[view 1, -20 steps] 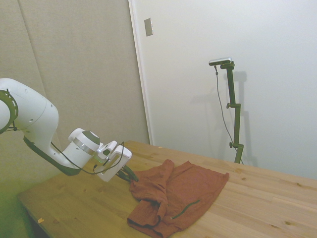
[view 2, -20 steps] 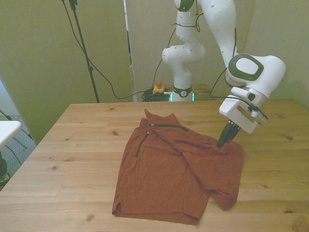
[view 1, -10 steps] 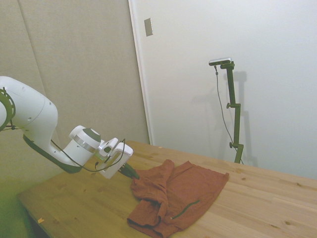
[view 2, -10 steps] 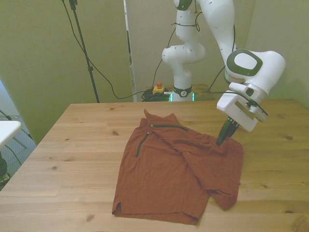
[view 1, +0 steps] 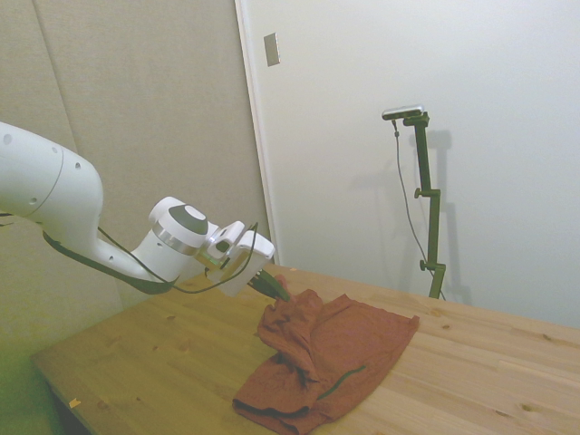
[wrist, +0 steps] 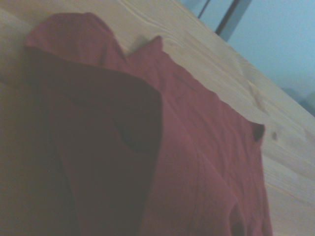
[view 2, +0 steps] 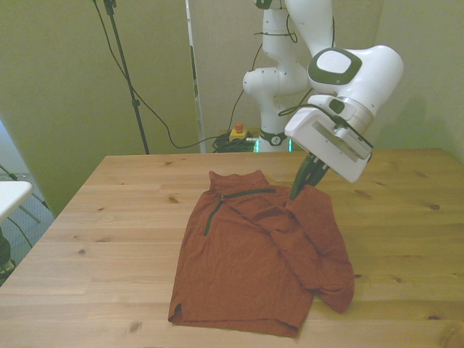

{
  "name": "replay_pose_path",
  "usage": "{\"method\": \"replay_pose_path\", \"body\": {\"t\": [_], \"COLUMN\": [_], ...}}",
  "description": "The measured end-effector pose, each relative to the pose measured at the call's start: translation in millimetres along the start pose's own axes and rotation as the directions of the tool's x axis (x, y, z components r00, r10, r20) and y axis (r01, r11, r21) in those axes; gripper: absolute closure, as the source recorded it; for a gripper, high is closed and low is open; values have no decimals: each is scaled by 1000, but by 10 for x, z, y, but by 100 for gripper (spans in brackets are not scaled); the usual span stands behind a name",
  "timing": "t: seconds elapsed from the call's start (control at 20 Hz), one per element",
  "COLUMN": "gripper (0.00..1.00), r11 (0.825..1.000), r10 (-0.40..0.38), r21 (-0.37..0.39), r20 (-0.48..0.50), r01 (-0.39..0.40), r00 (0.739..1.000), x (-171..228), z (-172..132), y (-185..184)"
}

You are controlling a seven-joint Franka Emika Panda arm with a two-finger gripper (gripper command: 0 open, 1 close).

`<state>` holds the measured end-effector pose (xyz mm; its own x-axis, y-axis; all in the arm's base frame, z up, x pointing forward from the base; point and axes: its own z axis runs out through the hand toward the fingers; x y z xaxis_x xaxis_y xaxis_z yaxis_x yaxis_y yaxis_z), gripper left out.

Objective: Fold the shorts

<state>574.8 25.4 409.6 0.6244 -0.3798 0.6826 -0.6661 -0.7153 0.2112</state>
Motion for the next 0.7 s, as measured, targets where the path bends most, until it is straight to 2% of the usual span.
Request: {"method": "replay_pose_path", "body": {"t": [0.25,0.7], "gripper": [100,100], "r11": [992,985], "r10": [68,144], "r21": [96,67], "r20": [152,184], "r01": [-84,-159], "r00": [986,972], "x": [347,907], "z": [317,743], "y": [349,699]}}
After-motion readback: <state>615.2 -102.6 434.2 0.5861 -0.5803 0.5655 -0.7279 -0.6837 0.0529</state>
